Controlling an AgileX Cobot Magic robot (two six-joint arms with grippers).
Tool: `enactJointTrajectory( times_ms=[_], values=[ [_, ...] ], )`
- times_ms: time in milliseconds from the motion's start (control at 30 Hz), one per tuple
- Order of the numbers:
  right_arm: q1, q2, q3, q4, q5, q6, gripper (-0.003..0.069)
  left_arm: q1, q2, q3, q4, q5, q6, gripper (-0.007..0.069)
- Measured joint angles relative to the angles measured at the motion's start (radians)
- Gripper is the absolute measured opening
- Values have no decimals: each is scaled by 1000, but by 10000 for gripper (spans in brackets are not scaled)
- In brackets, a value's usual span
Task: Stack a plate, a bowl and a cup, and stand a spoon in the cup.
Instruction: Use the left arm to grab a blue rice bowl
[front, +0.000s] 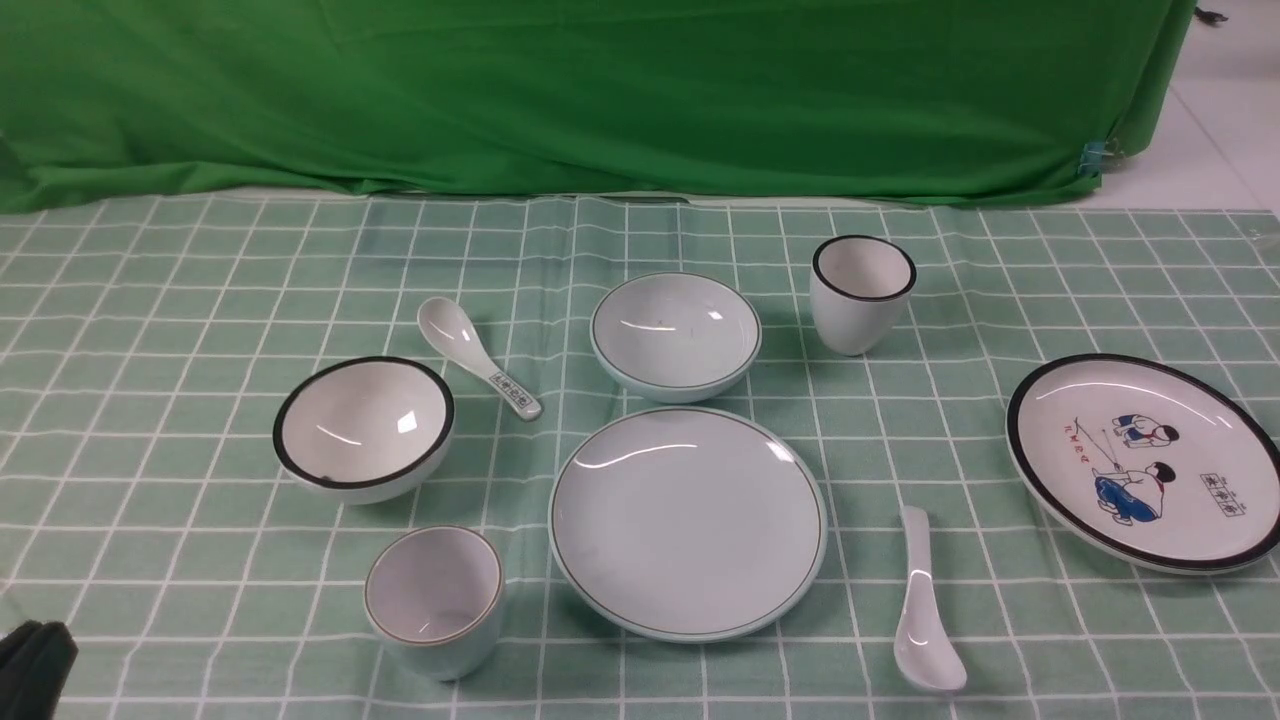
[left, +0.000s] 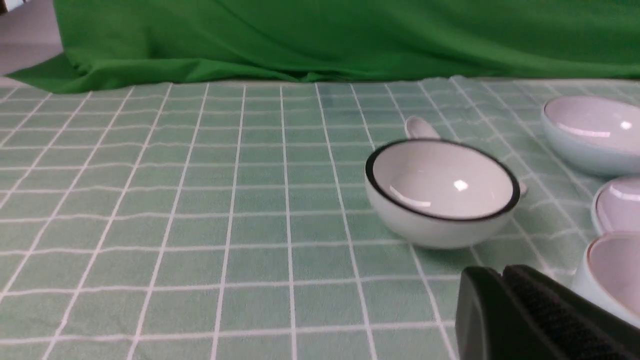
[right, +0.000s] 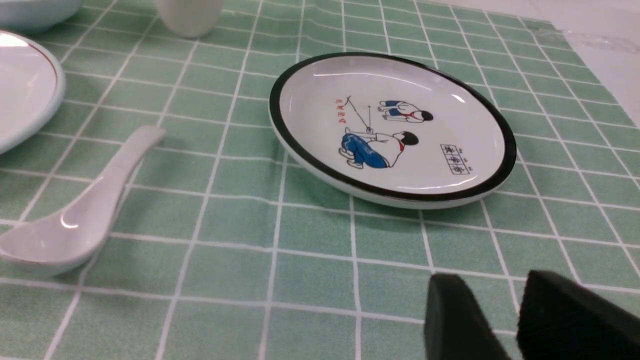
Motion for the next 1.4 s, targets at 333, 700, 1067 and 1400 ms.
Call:
enactJointTrajectory(
  times_ms=[333, 700, 1067, 1400],
  values=[
    [0, 0, 0, 0, -44, 0, 242, 0, 0, 0, -310, -424, -203, 17],
    [0, 0, 0, 171, -421, 566, 242, 0, 218, -403, -179, -294, -489, 17],
    [12, 12, -106, 153, -259, 577, 109, -22, 1083, -1044, -304, 594, 6, 9],
    [200, 521, -810, 119, 651, 227, 25, -341, 1637, -1445, -17, 666, -159, 1]
  ],
)
